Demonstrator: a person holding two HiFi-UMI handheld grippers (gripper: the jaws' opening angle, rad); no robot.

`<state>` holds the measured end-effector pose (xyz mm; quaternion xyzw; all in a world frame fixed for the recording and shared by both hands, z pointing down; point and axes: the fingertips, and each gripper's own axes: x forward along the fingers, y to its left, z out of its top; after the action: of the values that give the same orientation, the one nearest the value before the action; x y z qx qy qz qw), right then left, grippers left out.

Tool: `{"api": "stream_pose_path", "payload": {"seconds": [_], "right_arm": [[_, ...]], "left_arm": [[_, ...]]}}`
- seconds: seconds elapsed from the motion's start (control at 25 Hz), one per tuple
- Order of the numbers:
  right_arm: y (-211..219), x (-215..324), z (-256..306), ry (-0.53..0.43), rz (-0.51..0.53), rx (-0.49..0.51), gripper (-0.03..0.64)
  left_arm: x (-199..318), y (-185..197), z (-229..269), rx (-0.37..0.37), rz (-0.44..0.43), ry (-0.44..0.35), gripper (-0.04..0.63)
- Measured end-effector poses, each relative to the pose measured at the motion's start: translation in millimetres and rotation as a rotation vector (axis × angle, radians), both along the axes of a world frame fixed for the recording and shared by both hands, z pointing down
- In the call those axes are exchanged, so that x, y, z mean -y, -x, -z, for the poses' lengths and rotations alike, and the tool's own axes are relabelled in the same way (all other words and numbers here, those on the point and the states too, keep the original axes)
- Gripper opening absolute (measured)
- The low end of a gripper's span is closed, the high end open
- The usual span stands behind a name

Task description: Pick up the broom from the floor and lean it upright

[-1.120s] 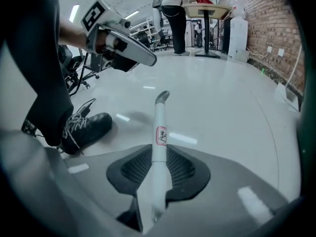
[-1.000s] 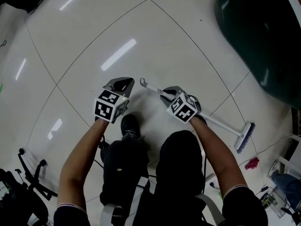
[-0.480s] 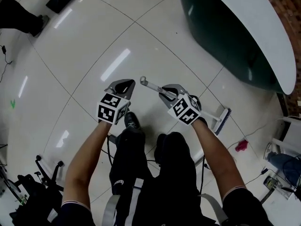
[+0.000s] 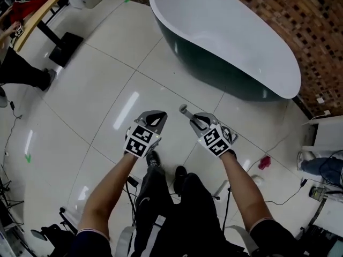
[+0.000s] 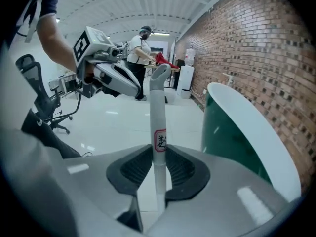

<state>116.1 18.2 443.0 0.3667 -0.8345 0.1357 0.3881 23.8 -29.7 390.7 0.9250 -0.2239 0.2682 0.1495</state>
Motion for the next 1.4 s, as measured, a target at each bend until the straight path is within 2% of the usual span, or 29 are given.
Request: {"api": "stream_pose_path", "payload": {"seconds": [0.16, 0.32, 0.6, 0.84, 1.04, 1.4], "right_arm": [[-49, -7, 46, -0.028, -0.135, -0.018, 0.089], [-105, -10, 85, -0.065, -0.323, -0.028, 0.089], [-178, -4, 137, -0.166, -0.656, -0.003, 0.089], [-212, -8, 169, -0.22, -0.857, 0.07, 0.091], [-218, 4, 173, -0.208, -0.922, 0.143, 0.092], [-236, 106, 164, -0.196, -0.824, 0.18, 0.092]], "left_arm": [[-12, -43, 54, -0.035, -0.078, 0.008, 0.002], [-14, -91, 91, -0.094, -0.182, -0.01, 0.002], [0, -141, 111, -0.154, -0.306, 0.001, 0.002], [7, -163, 120, -0.151, -0.386, 0.005, 0.002], [16, -181, 127, -0.148, -0.407, 0.004, 0.002], [59, -204, 114, -0.11, -0.306, 0.025, 0.002]]}}
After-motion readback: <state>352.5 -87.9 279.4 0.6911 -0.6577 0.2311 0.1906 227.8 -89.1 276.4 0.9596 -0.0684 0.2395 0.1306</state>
